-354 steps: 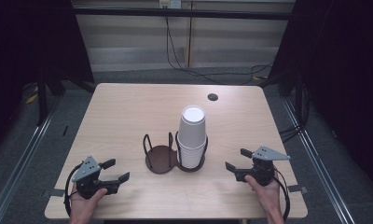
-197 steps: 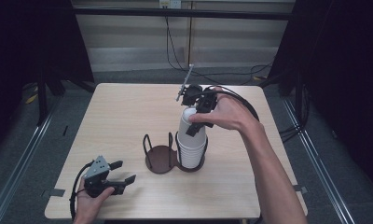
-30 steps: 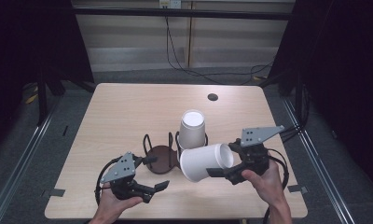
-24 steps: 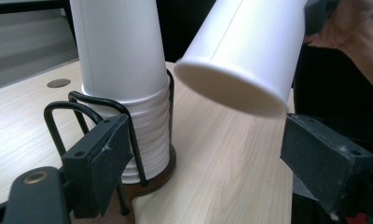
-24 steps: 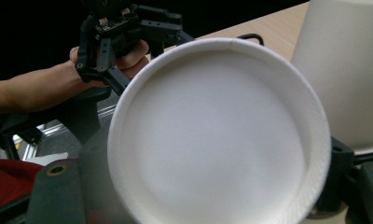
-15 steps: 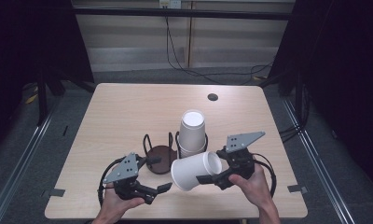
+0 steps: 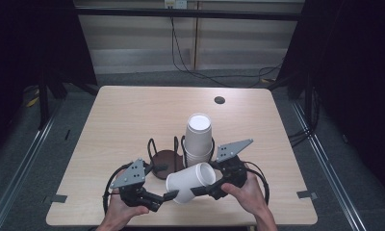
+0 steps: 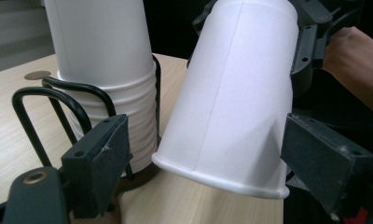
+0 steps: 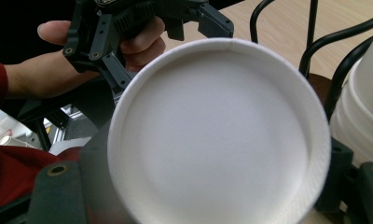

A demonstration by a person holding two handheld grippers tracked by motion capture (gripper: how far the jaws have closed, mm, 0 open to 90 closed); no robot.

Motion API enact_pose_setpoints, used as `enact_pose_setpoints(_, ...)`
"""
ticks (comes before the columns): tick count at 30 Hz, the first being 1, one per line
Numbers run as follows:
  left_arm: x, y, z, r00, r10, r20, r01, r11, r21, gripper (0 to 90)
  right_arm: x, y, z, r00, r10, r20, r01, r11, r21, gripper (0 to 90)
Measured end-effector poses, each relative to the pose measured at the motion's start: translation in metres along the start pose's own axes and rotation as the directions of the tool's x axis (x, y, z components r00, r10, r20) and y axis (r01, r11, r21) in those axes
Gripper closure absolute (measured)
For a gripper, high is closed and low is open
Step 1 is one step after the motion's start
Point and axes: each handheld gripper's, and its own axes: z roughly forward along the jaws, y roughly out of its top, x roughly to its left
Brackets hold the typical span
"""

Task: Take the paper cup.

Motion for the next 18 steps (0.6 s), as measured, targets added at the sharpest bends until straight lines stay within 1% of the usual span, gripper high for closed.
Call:
enact_pose_setpoints(1,-0.001,0.0,0.001,1.0,0.002,0.004,-0.002,1.0,0.005,15.6,0.0,0.0,0.001,1.0,0.002,0.001,-0.002,1.0,0.001,23.2)
enact_pose_setpoints(5,-0.003,-0.001,0.004,0.9989,0.02,0.043,-0.021,0.9996,0.016,15.6,0.0,0.0,0.004,0.9999,-0.005,-0.012,0.005,1.0,-0.001,23.3)
enact_pose_setpoints(9,-0.004,-0.003,0.008,0.9989,0.016,0.045,-0.017,0.9994,0.03,15.5,0.001,0.001,0.006,0.9997,-0.006,-0.023,0.006,1.0,-0.003,23.4)
enact_pose_setpoints(11,-0.004,-0.003,0.009,0.998,0.01,0.062,-0.012,0.9993,0.035,15.5,0.001,0.001,0.007,0.9997,-0.007,-0.023,0.007,1.0,0.001,23.3)
enact_pose_setpoints(14,-0.003,-0.004,0.012,0.9972,0.005,0.074,-0.008,0.9992,0.038,15.3,0.001,0.0,0.009,0.9996,-0.004,-0.027,0.004,1.0,0.014,23.5)
enact_pose_setpoints(16,-0.003,-0.004,0.014,0.9964,0.005,0.084,-0.009,0.999,0.045,15.3,0.001,0.0,0.01,0.9995,-0.004,-0.031,0.005,1.0,0.012,23.5)
enact_pose_setpoints(18,-0.003,-0.005,0.016,0.9966,0.004,0.083,-0.008,0.9985,0.054,14.1,0.001,0.001,0.011,0.9995,-0.005,-0.031,0.005,1.0,0.014,23.5)
